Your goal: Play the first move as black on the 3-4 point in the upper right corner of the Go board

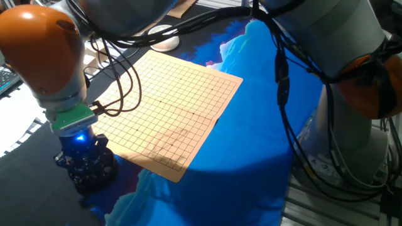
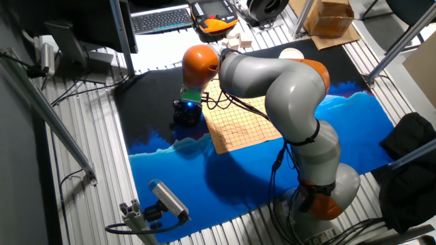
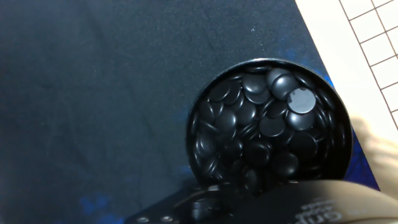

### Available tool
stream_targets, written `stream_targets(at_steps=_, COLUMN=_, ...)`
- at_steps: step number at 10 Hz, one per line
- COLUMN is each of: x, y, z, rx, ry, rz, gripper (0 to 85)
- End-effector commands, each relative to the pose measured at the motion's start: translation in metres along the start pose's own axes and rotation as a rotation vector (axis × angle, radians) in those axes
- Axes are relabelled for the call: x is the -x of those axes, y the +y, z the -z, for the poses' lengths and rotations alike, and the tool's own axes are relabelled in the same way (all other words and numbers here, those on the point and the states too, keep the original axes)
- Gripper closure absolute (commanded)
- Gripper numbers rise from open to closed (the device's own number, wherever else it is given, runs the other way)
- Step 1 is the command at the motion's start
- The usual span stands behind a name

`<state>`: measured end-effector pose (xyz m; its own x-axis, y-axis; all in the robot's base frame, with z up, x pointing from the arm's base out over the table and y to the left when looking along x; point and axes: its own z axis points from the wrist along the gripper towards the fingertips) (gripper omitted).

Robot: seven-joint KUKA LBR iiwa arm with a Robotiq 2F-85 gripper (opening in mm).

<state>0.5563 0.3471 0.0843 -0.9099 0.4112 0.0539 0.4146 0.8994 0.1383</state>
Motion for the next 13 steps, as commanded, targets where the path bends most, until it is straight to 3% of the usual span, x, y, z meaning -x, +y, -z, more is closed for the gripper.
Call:
stream_targets(at_steps=1, x=0.0, y=0.0, z=-0.001, rx=0.0, ry=-0.003, rz=0.002, gripper=51.0)
stream_targets(at_steps=13, x=-0.007, y=0.002, z=-0.016, rx=0.003, ry=-0.022, rz=0.005, gripper=51.0)
